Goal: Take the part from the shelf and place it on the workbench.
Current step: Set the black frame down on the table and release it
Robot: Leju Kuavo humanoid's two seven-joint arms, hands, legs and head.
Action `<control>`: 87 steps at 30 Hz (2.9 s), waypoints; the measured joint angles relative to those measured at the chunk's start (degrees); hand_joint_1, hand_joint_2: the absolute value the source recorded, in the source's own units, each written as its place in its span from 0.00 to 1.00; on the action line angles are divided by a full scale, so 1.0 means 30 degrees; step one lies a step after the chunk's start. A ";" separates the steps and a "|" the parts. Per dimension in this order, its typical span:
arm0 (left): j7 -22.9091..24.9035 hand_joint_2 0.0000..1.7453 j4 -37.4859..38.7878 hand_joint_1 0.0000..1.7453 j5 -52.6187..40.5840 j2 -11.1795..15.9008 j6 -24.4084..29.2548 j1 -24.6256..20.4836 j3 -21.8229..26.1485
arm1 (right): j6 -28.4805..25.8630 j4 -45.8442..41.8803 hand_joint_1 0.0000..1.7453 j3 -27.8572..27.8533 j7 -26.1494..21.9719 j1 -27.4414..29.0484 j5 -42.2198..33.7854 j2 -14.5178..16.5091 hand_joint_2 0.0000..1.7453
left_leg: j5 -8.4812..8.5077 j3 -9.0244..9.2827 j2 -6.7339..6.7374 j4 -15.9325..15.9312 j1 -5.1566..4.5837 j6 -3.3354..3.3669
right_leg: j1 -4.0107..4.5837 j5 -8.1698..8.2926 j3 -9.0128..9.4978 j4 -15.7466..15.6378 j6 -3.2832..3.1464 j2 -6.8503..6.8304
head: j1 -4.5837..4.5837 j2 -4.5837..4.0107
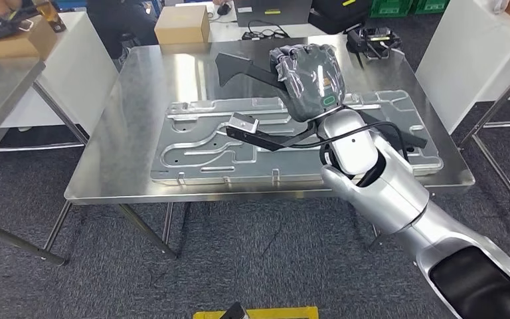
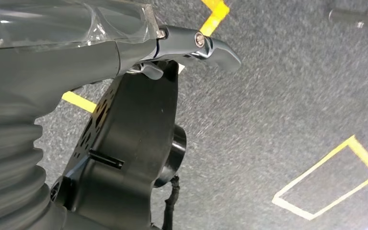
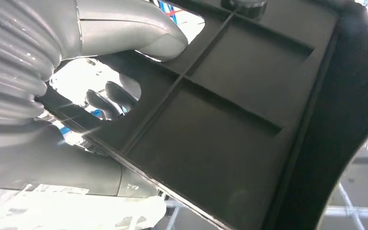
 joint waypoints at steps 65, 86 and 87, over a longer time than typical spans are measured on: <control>-0.1357 1.00 -0.0002 0.00 -0.0104 0.0058 -0.0189 0.0675 -0.1053 | 0.0935 0.1058 1.00 0.1204 -0.0707 0.0379 0.0598 0.0093 1.00 | 0.0970 -0.1630 -0.0216 0.0311 0.0661 -0.1045 | -0.0288 -0.3325 -0.1249 0.3630 0.0848 0.0335 | 0.0047 0.0022; -0.1680 0.00 -0.0002 0.00 -0.1235 0.0153 0.1473 0.0506 -0.1111 | 0.1621 0.0808 0.00 0.1364 -0.0847 0.0281 0.0572 0.0078 0.00 | 0.0121 -0.1767 -0.0128 0.1762 0.0973 -0.2188 | -0.0305 -0.0325 0.0604 -0.1121 0.0056 0.0307 | 0.0027 0.0022; -0.1661 0.00 -0.0002 0.00 -0.1211 0.0162 0.1364 0.0514 -0.1118 | 0.1618 0.0799 0.00 0.1364 -0.0838 0.0274 0.0567 0.0076 0.00 | 0.0210 -0.1539 -0.0125 0.1291 0.0889 -0.2086 | -0.0311 -0.0333 0.0601 -0.1156 0.0163 0.0320 | 0.0029 0.0022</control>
